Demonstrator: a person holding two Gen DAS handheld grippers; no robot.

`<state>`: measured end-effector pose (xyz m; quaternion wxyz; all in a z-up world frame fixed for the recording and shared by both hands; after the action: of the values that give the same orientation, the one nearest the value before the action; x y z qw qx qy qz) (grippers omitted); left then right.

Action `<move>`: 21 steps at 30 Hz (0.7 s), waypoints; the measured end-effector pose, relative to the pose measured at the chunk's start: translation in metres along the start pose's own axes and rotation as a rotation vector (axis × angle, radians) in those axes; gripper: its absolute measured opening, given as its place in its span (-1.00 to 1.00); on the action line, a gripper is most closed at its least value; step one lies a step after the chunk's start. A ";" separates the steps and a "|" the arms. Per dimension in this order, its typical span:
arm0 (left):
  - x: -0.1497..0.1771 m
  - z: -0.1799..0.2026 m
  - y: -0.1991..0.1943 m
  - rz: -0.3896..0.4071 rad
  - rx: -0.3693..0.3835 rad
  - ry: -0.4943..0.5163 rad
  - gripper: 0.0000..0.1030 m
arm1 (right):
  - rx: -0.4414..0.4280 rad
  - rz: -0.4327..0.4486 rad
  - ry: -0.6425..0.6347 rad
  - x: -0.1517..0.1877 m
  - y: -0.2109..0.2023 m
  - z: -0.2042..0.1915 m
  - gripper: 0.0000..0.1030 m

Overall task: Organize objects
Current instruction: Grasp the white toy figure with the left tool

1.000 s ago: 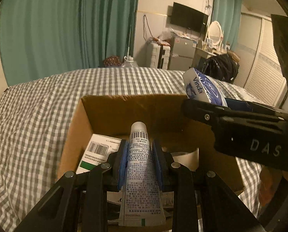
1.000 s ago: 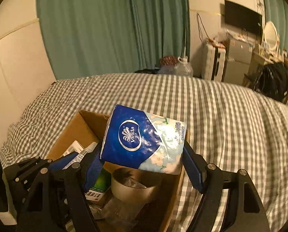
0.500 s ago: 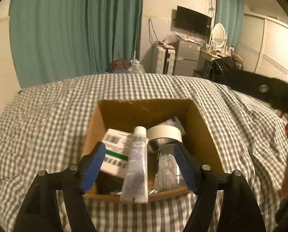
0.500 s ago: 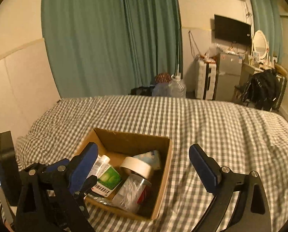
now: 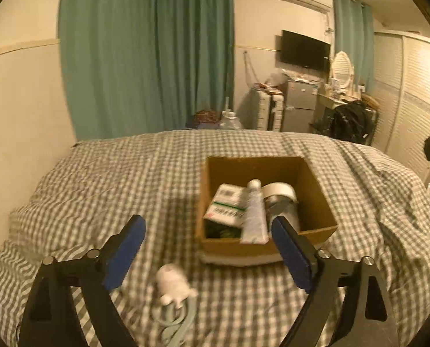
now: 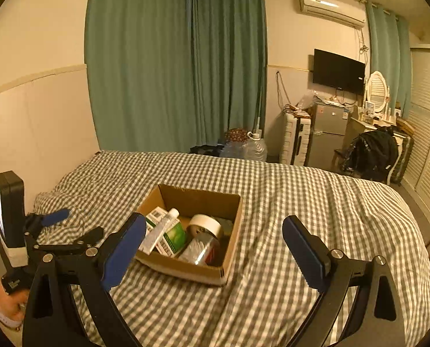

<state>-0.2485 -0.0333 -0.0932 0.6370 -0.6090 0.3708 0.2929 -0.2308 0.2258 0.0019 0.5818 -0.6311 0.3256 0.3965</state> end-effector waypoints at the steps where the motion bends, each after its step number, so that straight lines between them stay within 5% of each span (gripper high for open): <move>1: 0.007 -0.006 -0.002 -0.003 -0.009 -0.003 0.79 | -0.002 -0.002 -0.001 0.005 -0.002 -0.001 0.86; 12: 0.089 -0.069 0.020 -0.083 -0.148 -0.017 0.79 | -0.068 -0.125 0.009 0.090 0.055 -0.048 0.86; 21: 0.153 -0.072 0.074 -0.226 -0.134 -0.029 0.79 | -0.088 -0.220 0.004 0.142 0.111 -0.062 0.86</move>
<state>-0.2332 -0.1105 -0.2605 0.6292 -0.6838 0.2702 0.2520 -0.2530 0.1587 -0.1755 0.5927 -0.6888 0.2377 0.3432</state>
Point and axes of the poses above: each gripper's, at about its wrist camera, not at the fingertips, and y roughly the way its jaws point, z to its right, x to its underside, the point moved 9 cm from there along y, roughly the way its jaws point
